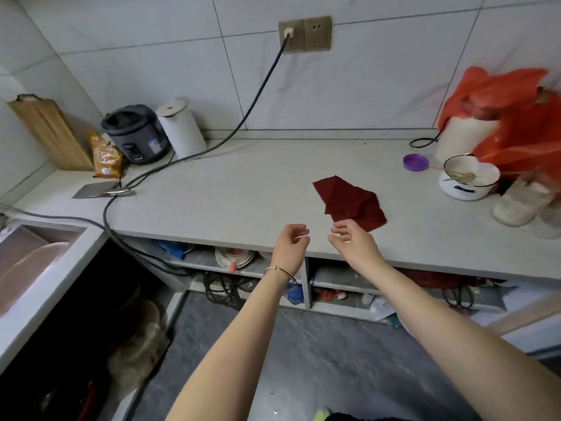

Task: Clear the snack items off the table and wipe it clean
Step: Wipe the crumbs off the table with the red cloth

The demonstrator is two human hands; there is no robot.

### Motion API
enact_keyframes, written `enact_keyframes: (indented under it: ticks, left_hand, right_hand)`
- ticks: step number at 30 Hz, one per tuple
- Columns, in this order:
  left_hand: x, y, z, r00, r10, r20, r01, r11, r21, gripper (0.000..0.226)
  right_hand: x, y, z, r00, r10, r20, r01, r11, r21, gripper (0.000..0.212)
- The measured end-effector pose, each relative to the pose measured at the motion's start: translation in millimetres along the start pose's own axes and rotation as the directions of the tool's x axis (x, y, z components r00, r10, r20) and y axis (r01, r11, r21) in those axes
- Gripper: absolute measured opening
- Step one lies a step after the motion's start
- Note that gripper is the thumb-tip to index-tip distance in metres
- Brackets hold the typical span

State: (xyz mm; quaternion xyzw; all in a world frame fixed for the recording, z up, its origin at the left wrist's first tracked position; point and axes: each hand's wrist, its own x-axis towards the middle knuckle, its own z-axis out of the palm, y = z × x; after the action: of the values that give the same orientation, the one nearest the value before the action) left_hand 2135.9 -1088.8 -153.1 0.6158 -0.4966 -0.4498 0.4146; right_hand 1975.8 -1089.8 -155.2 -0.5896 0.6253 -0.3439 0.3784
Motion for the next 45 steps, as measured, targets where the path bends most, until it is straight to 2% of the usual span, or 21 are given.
enact_keyframes:
  ticks: [14,22,27,33,41,45]
  left_hand:
    - [144.2,2.7,83.0,0.988,-0.123,0.098,0.112,0.987,0.111,0.03]
    - [229.2,-0.9,120.9,0.962,-0.272,0.006,0.263,0.933,0.246,0.042]
    - [258.9,-16.4,142.0,0.913,-0.407,-0.015,0.398,0.884,0.245,0.052]
    - [278.8,-23.3,158.5,0.862,-0.506,-0.011,0.486,0.821,0.299,0.061]
    - [293.5,-30.5,164.0,0.815,-0.576,-0.058,0.56,0.758,0.336,0.067]
    - [303.0,-28.6,167.7,0.797,-0.602,-0.054,0.575,0.727,0.375,0.073]
  right_hand:
    - [147.0,65.8,-37.9,0.979,0.126,-0.159,-0.137,0.988,-0.064,0.037]
    - [226.4,105.8,-50.3,0.973,0.208,-0.094,-0.219,0.968,-0.124,0.038]
    - [252.0,131.5,-55.0,0.959,0.266,-0.099,-0.28,0.943,-0.179,0.041]
    - [272.0,148.5,-54.7,0.949,0.291,-0.118,-0.312,0.922,-0.231,0.046]
    - [284.4,156.5,-42.5,0.909,0.396,-0.126,-0.416,0.877,-0.241,0.057]
    - [289.6,161.0,-38.8,0.883,0.459,-0.095,-0.469,0.854,-0.227,0.054]
